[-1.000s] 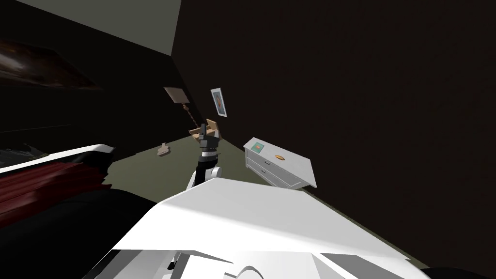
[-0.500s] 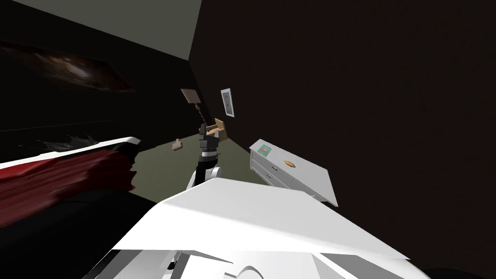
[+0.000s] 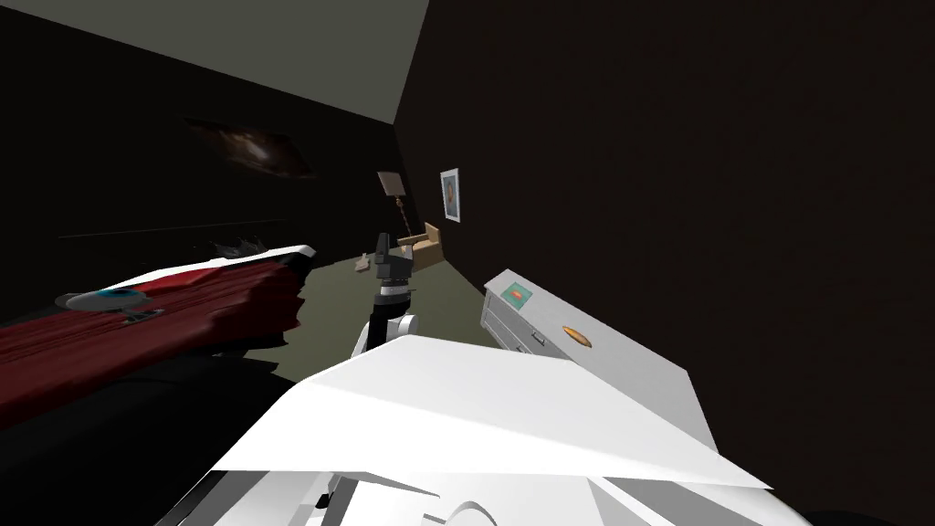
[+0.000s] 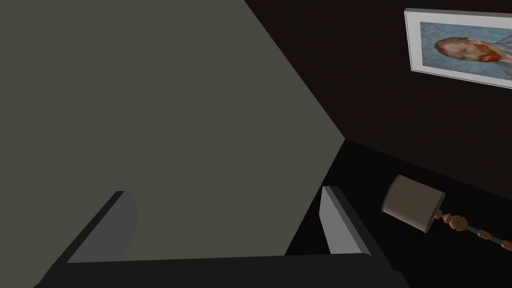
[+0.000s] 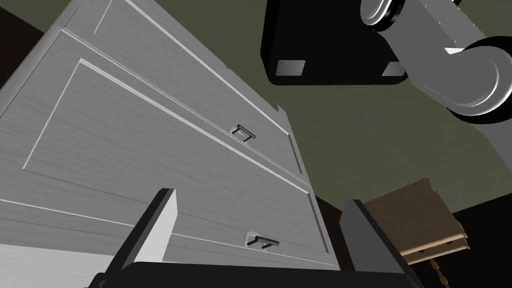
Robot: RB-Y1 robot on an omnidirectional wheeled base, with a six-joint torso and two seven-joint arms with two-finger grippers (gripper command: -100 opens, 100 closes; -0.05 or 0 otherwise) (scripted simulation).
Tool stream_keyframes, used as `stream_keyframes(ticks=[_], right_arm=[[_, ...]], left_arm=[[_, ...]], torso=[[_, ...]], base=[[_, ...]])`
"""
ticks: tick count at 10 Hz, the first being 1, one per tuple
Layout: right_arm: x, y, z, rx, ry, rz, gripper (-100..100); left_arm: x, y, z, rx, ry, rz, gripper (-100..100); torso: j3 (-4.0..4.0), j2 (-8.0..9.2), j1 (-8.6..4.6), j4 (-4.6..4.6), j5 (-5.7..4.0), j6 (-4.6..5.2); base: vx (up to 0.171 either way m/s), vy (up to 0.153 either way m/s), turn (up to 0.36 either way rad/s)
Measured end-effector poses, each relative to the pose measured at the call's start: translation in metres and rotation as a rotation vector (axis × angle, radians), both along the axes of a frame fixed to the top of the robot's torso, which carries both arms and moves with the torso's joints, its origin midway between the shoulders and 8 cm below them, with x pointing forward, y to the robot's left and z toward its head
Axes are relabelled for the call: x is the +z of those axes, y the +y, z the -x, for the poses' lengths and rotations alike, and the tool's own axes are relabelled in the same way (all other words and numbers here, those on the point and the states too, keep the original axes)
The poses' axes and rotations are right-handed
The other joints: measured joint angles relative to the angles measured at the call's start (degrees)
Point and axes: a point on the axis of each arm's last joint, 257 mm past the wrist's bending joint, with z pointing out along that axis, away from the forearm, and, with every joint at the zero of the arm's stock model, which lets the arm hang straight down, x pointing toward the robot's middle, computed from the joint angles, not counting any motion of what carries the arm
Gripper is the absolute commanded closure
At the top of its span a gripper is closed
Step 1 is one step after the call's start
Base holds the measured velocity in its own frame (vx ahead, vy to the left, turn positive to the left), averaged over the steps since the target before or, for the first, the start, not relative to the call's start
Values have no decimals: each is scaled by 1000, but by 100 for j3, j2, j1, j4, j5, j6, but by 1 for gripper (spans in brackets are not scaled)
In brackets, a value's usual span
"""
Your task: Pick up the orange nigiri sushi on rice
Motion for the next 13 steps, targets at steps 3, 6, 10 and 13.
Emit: stream_keyframes(ticks=[3, 6, 10, 13], right_arm=[[0, -24, 30, 49, 74, 57, -100], [2, -56, 62, 137, 176, 141, -100], [12, -96, 88, 244, 279, 230, -100], [9, -110, 95, 311, 318, 271, -100]], left_arm=[[0, 0, 0, 0, 0, 0, 0], [0, 0, 0, 0, 0, 0, 0], [0, 0, 0, 0, 0, 0, 0], [0, 0, 0, 0, 0, 0, 0]], torso=[[24, 40, -6, 10, -3, 2], [11, 20, -15, 5, -5, 8], [6, 10, -30, 3, -8, 3], [12, 20, -22, 5, -8, 6]], base=[[76, 20, 229], [122, -3, 303], [126, -41, 387], [96, -50, 332]])
